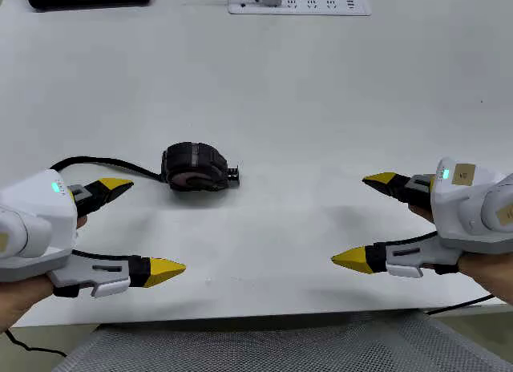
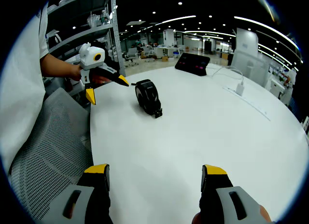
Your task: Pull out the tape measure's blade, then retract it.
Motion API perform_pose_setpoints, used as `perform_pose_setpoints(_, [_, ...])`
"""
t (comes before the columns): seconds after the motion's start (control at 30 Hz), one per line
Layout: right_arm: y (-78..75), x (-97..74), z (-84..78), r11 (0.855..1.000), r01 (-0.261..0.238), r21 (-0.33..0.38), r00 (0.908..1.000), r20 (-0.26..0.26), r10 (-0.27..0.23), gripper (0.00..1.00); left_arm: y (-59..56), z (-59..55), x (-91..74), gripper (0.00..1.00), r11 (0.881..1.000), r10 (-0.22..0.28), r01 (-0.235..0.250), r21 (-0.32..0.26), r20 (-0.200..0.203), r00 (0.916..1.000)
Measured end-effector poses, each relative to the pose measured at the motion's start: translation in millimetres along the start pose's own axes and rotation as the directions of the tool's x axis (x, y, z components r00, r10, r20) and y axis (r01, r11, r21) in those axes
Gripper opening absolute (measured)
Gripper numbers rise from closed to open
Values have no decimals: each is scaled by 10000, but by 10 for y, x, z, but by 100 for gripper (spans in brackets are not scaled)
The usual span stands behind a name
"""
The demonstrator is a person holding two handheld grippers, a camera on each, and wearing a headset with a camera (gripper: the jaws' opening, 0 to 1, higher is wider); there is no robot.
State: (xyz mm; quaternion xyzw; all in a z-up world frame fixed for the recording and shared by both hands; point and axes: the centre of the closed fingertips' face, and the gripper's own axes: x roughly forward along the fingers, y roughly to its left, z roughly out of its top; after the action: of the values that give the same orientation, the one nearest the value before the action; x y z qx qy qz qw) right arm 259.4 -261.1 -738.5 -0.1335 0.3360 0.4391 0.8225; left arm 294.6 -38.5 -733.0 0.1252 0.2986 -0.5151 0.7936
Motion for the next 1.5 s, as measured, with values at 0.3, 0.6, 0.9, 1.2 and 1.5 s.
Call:
perform_pose_setpoints(0.3, [14, 19, 26, 9999, -42, -122, 10000, 84, 43, 82, 5, -8, 0, 84, 10000, -11, 11, -9, -28, 10000])
perform_pose_setpoints(0.6, [1, 29, 27, 9999, -74, -111, 10000, 42, 74, 81, 24, 1, 10, 84, 10000, 8, -8, -39, 11, 10000])
perform_pose_setpoints(0.9, [3, 57, 47, 9997, -133, -200, 9999, 29, 134, 82, 43, 3, 1, 84, 9999, 111, -110, -111, 90, 9999])
perform_pose_setpoints(1.2, [17, 81, 84, 9993, -190, -310, 9998, 25, 191, 81, 40, -16, -31, 84, 9996, 221, -219, -183, 124, 9997])
perform_pose_setpoints(1.5, [33, 117, 135, 9987, -290, -415, 9996, 29, 291, 82, 61, -24, -63, 84, 9992, 359, -356, -204, 139, 9993])
